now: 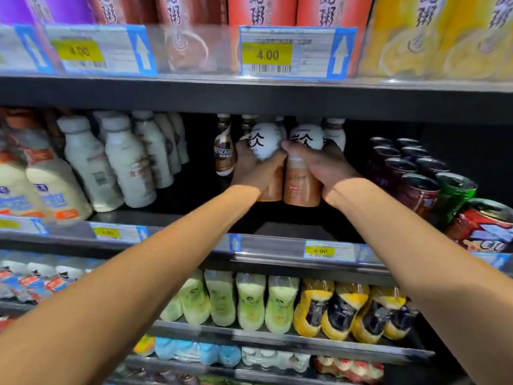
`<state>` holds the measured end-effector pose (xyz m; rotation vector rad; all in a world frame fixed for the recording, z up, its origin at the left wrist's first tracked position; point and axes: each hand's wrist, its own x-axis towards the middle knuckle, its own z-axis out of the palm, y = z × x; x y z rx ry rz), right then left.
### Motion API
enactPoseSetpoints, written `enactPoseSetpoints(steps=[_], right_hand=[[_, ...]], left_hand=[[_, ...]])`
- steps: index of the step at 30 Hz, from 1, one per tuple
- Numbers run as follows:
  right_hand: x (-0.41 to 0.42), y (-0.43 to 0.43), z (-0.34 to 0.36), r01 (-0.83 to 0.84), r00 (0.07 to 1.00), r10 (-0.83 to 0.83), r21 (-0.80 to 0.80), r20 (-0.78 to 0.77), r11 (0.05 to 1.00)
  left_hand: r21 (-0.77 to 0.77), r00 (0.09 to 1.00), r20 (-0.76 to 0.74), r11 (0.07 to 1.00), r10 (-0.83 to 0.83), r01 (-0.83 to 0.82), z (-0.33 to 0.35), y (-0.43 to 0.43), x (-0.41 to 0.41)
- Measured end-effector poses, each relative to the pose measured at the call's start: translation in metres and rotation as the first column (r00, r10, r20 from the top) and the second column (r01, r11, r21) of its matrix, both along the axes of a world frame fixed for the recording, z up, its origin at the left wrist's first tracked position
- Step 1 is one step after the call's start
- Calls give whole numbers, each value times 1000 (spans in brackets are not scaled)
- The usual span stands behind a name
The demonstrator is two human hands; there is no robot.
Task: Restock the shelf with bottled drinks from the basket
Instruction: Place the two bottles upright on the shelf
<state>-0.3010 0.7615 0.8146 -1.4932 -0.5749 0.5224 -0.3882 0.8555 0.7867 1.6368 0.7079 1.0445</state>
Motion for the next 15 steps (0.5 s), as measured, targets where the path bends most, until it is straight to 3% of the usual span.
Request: enactPoseSetpoints(steps=[3,8,11,15], right_hand=[[12,14,-12,-4,1000,4,10,7,1000],[21,27,-24,9,998,-7,-22,60,1000],[25,25,-29,20,987,-27,41,159,999],[32,18,-31,7,959,4,-38,282,999]], left_hand=[[52,998,29,997,-55,53,-14,17,10],[118,986,-65,980,-156,163,-25,34,18],[199,985,-95,967,-145,161,-26,39,20],[253,979,-143,951,-143,176,-29,50,18]])
